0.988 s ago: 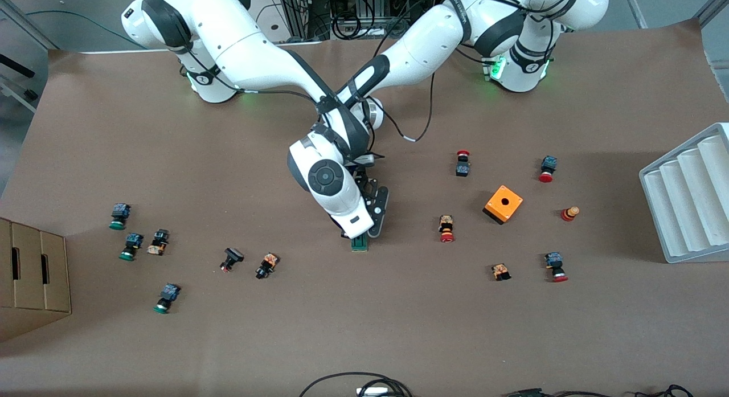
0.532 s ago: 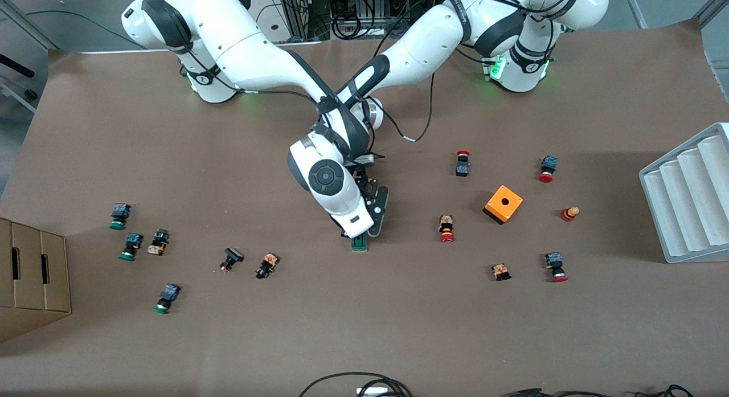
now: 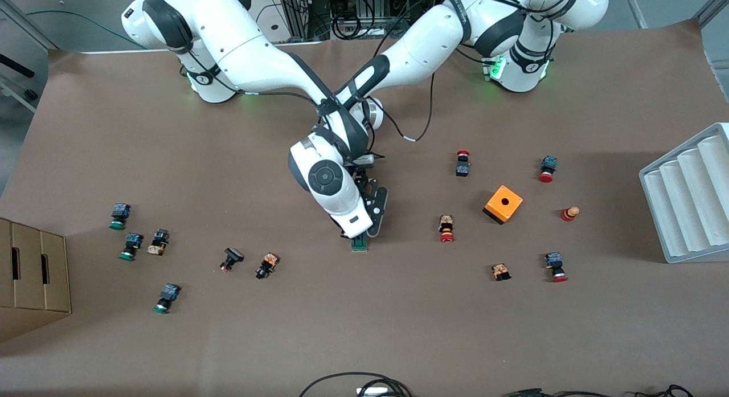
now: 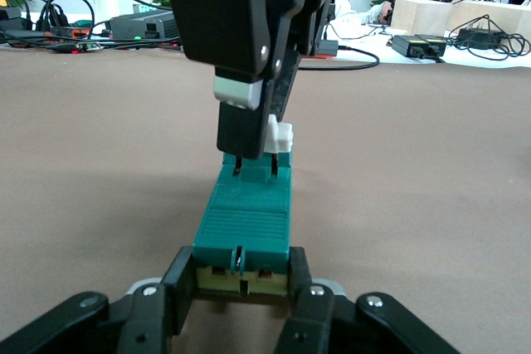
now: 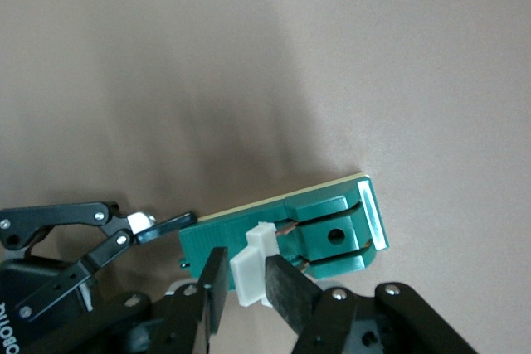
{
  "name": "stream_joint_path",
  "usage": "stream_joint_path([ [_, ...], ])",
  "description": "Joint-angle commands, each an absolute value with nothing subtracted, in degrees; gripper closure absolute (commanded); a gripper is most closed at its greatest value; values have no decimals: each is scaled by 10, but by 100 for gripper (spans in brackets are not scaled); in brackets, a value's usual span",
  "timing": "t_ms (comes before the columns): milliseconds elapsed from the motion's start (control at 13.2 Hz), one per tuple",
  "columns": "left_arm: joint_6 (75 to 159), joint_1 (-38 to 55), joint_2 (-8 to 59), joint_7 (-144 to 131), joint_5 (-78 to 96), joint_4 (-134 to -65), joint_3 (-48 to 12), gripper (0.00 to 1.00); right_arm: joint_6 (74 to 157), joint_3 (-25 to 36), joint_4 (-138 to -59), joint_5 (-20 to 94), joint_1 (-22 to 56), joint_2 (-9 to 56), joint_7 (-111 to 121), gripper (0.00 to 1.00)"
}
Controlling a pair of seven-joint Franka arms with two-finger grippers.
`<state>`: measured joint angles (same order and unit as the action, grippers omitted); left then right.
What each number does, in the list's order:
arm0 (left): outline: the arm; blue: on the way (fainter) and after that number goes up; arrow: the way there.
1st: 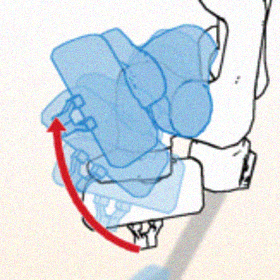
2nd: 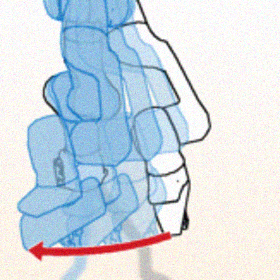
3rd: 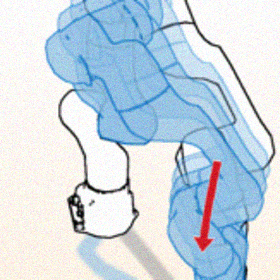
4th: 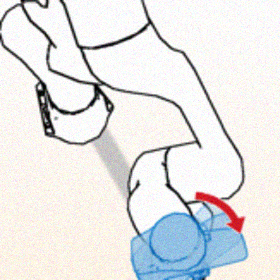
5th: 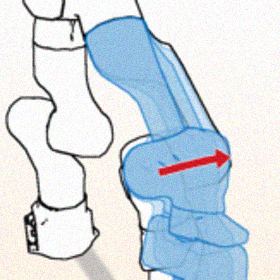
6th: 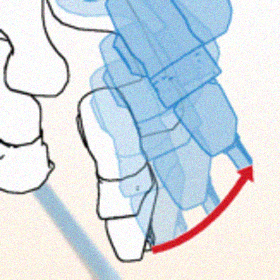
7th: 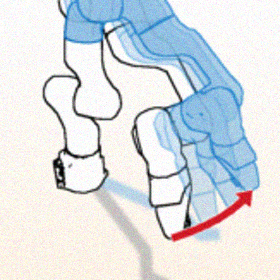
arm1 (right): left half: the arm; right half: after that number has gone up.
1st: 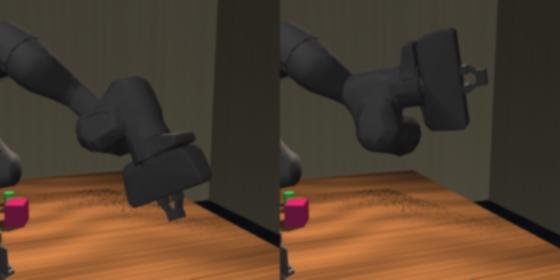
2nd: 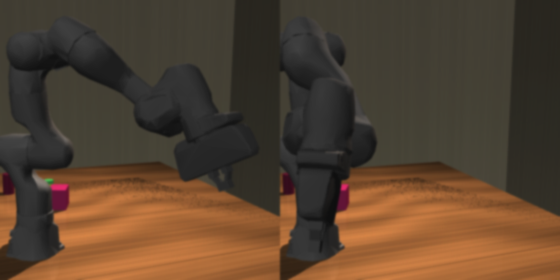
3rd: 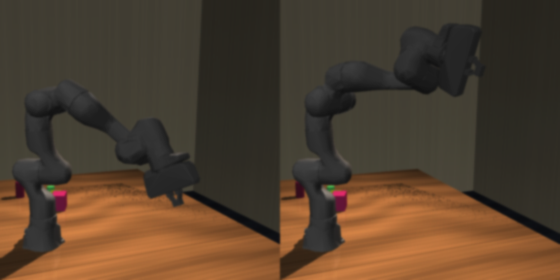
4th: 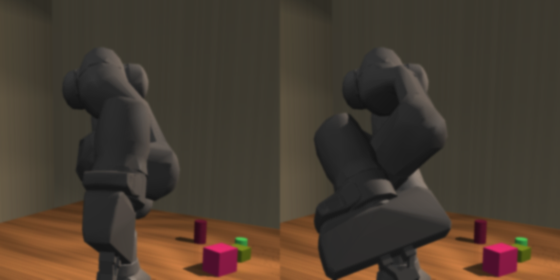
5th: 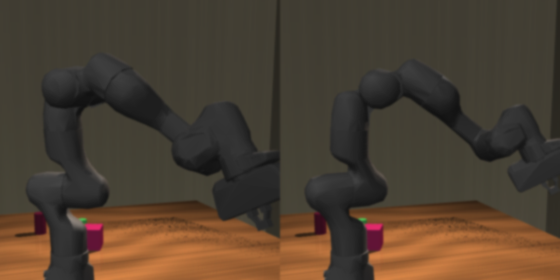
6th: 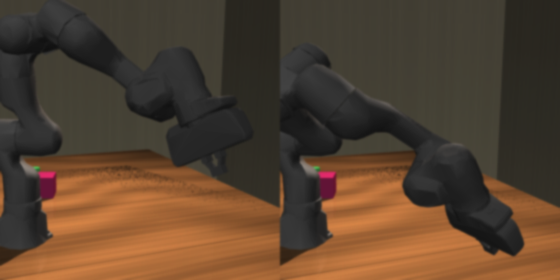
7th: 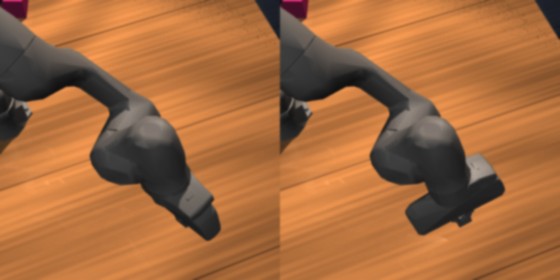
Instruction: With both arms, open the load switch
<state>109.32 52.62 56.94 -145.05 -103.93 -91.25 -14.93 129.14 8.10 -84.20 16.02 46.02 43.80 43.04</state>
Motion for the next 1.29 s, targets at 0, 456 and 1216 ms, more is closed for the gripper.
stream_joint_path([
  [0,1100,528,585,-1461,-1041,-900,-144,94,1299,82,-853,164,464,442,426,71],
  [456,1100,528,585,-1460,-1041,-900,-144,94,1291,82,-853,165,462,435,426,71],
  [1216,1100,528,585,-1460,-1041,-900,-144,94,1272,82,-850,166,457,420,428,72],
])
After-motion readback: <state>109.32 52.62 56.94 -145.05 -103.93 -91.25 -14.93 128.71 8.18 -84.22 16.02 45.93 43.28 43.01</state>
